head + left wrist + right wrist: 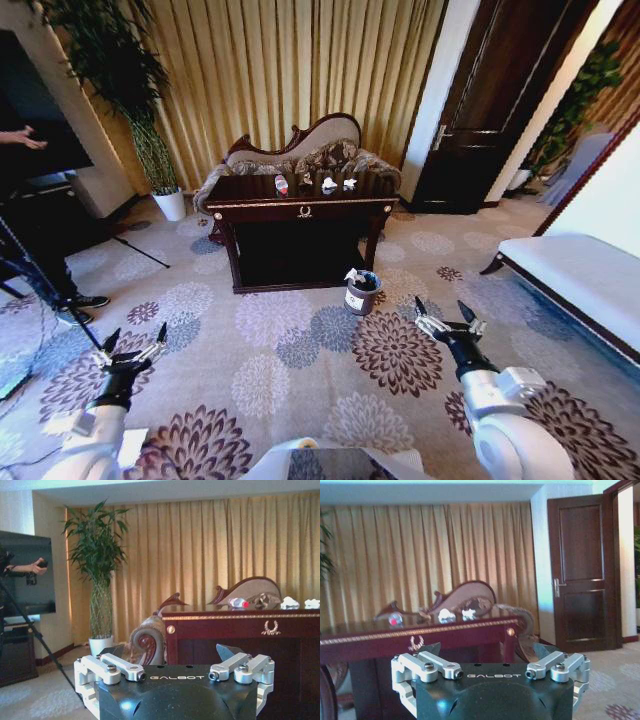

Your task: Move to the front of the table and place the trash on the table into the trash bin.

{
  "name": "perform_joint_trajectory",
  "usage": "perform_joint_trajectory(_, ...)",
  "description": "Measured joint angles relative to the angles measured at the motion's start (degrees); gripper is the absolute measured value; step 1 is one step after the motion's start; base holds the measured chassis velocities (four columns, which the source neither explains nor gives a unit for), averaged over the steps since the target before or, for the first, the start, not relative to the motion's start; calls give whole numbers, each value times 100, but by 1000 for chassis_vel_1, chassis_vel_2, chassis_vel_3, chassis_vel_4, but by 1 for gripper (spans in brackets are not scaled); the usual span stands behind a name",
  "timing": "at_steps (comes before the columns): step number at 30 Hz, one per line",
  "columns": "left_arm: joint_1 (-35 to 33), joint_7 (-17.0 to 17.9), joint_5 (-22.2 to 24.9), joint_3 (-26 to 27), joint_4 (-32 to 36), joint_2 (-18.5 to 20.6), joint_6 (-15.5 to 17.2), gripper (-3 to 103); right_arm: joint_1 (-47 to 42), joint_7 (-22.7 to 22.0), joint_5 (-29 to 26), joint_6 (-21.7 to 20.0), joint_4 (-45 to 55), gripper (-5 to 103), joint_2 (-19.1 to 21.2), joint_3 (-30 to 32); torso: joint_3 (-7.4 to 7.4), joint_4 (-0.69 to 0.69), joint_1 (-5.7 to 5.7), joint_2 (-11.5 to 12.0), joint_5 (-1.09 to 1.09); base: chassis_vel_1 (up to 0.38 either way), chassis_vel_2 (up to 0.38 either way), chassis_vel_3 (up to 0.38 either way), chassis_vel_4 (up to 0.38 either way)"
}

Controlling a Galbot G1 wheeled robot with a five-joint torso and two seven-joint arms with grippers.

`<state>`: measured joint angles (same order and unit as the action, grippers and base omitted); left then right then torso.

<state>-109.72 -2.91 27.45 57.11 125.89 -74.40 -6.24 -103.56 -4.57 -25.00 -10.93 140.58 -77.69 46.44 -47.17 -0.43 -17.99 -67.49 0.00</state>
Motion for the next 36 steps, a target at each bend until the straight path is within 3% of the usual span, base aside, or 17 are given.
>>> perform_joint_trajectory(5, 25, 5, 70, 55, 289, 5, 293, 100, 102, -171, -241, -208, 278, 100, 193, 43, 0, 0, 0, 0, 0, 0, 0, 0, 0)
perform_joint_trajectory(7, 27, 18, 215, 148, 557, -11, 762, 100, 103, -176, -167, -227, 285, 100, 249, 63, 0, 0, 0, 0, 1, 0, 0, 0, 0)
perform_joint_trajectory(8, 27, 18, 215, 148, 557, -11, 762, 100, 103, -176, -167, -227, 285, 100, 249, 63, 0, 0, 0, 0, 1, 0, 0, 0, 0)
perform_joint_trajectory(10, 72, 36, 381, 303, 860, -11, 1325, 100, 120, -152, 26, -214, 283, 100, 265, 50, 0, 0, 0, 0, 0, 0, 0, 0, 0)
perform_joint_trajectory(12, 197, 34, 458, 447, 1042, 25, 1665, 100, 169, -42, 256, -128, 158, 100, 265, 46, 0, 1, 0, 0, -1, 0, 0, 0, 0)
perform_joint_trajectory(13, 197, 34, 458, 447, 1042, 25, 1665, 100, 169, -42, 256, -128, 158, 100, 265, 46, 0, 1, 0, 0, -1, 0, 0, 0, 0)
perform_joint_trajectory(15, 468, 44, 624, 629, 1277, 110, 2300, 100, 237, 13, 387, -67, -74, 100, 251, 28, 0, 0, 0, 0, 1, 0, 0, 0, 0)
perform_joint_trajectory(17, 532, 57, 665, 663, 1330, 127, 2471, 100, 250, 18, 401, -57, -125, 100, 245, 24, 0, -1, 0, 0, 1, 0, 0, 0, 0)
perform_joint_trajectory(18, 675, 93, 729, 698, 1437, 158, 2769, 100, 286, 30, 421, -30, -224, 100, 231, 23, -1, 0, -1, 1, 1, 0, 0, 0, 0)
perform_joint_trajectory(19, 729, 103, 713, 689, 1473, 163, 2846, 100, 304, 34, 424, -16, -257, 100, 227, 24, -1, -1, 0, 0, 0, 0, 0, 0, 0)
perform_joint_trajectory(26, 759, 92, 426, 485, 1498, 112, 2832, 100, 372, 42, 378, -22, -171, 100, 251, 31, -1, 0, 0, 1, -1, 0, 0, 0, 0)
perform_joint_trajectory(29, 738, 48, 227, 422, 1453, 101, 2637, 100, 442, 47, 329, -114, -48, 100, 266, 10, -1, 1, 0, 1, -1, 0, 0, 0, 0)
perform_joint_trajectory(36, 718, -55, 142, 418, 1423, 99, 2521, 100, 455, 68, 306, -172, -35, 100, 262, -5, 0, 0, 0, 0, -1, 0, 0, 0, 0)
